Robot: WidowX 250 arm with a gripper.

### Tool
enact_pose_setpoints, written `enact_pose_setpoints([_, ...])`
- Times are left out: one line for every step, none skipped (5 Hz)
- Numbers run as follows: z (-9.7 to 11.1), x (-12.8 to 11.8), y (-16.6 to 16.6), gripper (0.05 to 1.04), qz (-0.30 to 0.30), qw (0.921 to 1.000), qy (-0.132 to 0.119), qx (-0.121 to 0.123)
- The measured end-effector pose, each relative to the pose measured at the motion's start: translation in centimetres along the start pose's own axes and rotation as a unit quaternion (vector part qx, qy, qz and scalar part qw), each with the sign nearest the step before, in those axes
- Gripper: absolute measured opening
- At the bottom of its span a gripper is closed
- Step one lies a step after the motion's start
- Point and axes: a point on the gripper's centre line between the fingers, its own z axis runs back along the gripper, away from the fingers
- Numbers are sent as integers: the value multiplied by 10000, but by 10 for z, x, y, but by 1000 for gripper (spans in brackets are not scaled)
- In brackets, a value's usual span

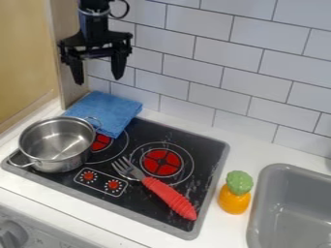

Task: Move the blue towel to the right upper corner

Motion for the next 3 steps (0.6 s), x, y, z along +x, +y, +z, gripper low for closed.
enact_pose_setpoints([-15, -2, 5, 999, 36, 9997, 217, 104])
enact_pose_setpoints([-28, 0, 10, 999, 87, 9990, 376, 223])
enact_pose_setpoints([-35, 3, 9, 999, 52, 9987, 411, 281])
